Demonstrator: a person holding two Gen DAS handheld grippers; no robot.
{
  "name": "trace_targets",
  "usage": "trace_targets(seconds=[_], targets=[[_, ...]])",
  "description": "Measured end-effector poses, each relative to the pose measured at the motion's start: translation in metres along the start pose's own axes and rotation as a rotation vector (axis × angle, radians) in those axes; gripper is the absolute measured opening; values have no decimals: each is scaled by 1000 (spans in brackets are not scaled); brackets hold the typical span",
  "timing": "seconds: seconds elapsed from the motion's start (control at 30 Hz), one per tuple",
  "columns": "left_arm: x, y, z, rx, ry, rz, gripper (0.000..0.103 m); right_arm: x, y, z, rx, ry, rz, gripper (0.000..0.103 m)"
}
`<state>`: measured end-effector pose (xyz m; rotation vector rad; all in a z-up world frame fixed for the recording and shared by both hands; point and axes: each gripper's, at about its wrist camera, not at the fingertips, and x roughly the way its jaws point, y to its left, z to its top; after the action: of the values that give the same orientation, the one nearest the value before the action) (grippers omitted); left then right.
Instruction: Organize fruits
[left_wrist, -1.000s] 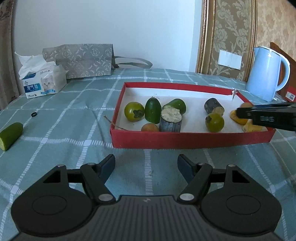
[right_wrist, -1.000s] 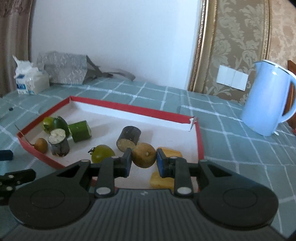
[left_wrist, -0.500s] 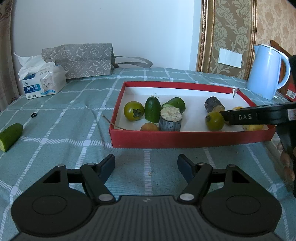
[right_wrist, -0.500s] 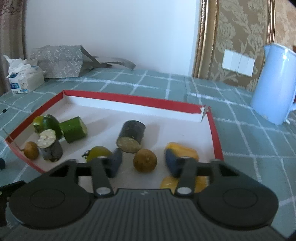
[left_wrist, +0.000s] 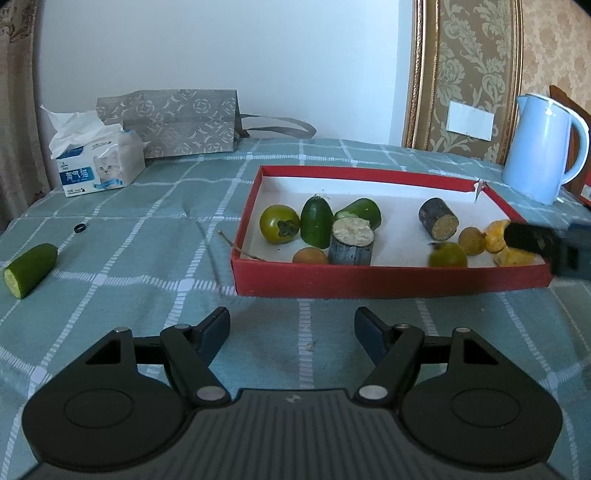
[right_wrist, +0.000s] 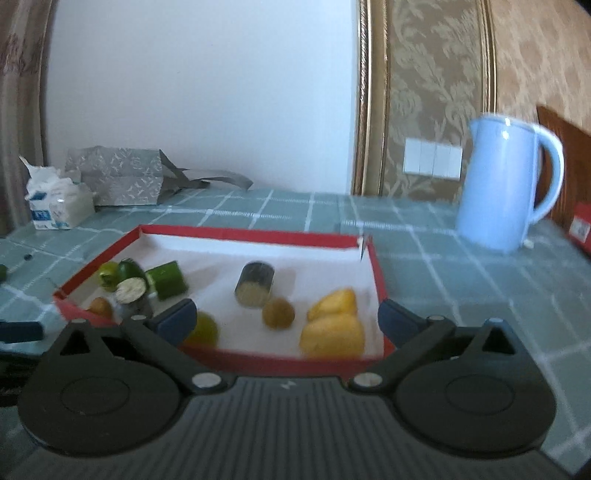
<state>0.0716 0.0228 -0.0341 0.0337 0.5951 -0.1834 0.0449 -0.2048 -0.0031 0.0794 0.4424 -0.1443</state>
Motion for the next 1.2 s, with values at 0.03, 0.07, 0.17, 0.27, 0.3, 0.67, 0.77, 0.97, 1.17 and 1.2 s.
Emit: trace_targets(seconds=[0.03, 0.07, 0.17, 0.27, 0.3, 0.67, 0.77, 0.97, 1.17, 1.2], targets=[[-1, 0, 0, -3, -1, -4, 80, -4, -2, -4, 15, -1, 5, 103], [-2, 1, 0, -8, -5, -10, 82, -7, -2, -7, 23, -4, 8, 103], [-7, 1, 0, -17, -22, -13, 83, -10, -4, -20, 33, 9, 3, 103], [-9, -4, 0, -5, -27, 12, 83, -8, -5, -24, 47, 44, 14, 103], [-11, -5, 0, -2, -29, 18, 83, -8, -5, -24, 51, 43, 17, 103], [-27, -23, 3, 13, -46, 54, 84, -17, 7, -29, 8, 20, -37, 103], [-27, -27, 5, 8, -26, 57, 84, -18, 12, -31, -16, 21, -53, 103], [-34, -33, 8, 25, -39, 78, 84, -17, 15, -32, -30, 32, -52, 103], [-34, -32, 11, 5, -36, 72, 84, -14, 15, -33, -32, 48, -64, 103], [-33, -31, 12, 2, -35, 74, 84, -13, 15, -33, -33, 56, -62, 103]])
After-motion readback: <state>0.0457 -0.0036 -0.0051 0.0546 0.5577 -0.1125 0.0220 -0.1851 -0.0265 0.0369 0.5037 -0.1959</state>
